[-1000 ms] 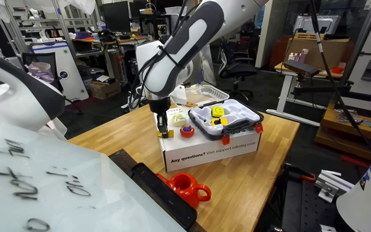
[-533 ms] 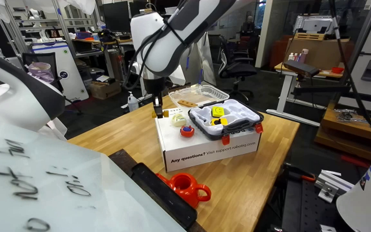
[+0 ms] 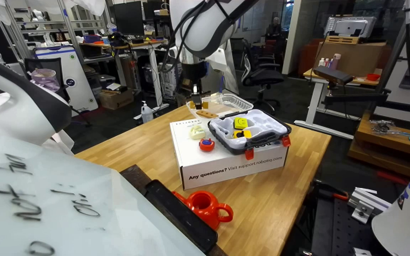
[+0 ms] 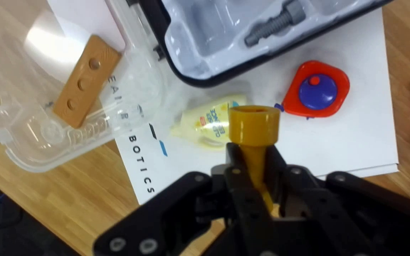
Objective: Put the yellow thing on the box in the case
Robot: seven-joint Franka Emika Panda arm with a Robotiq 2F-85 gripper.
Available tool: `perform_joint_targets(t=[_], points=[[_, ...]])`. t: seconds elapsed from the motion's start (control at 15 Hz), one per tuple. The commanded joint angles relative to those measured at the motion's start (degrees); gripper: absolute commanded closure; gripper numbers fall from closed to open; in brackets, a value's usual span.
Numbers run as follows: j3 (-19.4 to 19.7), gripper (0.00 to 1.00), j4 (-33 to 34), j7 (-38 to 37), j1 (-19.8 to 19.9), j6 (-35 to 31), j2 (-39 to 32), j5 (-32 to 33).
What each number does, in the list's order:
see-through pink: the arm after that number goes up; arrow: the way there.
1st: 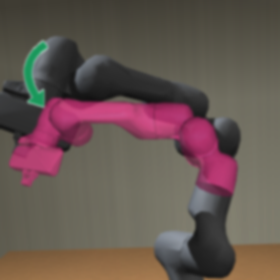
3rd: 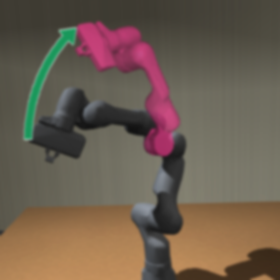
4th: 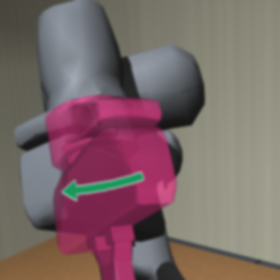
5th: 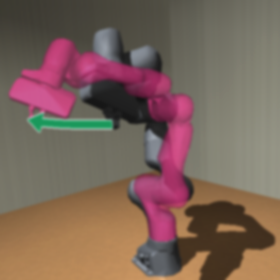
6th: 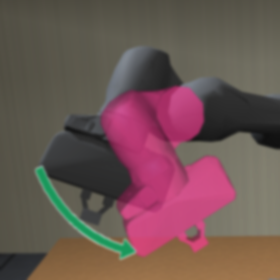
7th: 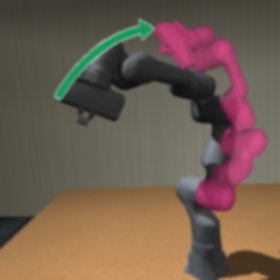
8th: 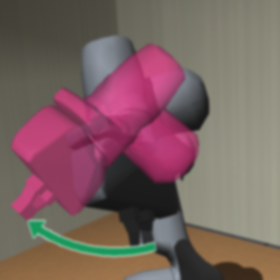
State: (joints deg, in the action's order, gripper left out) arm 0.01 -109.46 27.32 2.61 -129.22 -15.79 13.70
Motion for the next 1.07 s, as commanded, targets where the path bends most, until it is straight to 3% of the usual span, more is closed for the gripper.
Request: perform_joint_targets(t=[0.0, 0.47, 0.53, 1.0], points=[[1.22, 0.95, -2.82, -4.09, 1.30, 3.44, 3.11, -1.88], [2.69, 0.95, -5.72, -10.09, 2.67, 4.34, 5.12, -7.08], [2.87, 0.82, -4.27, -9.46, 2.37, 4.34, 3.51, -5.43], [2.86, 0.82, -4.51, -9.86, 2.35, 4.34, 3.70, -6.30]])
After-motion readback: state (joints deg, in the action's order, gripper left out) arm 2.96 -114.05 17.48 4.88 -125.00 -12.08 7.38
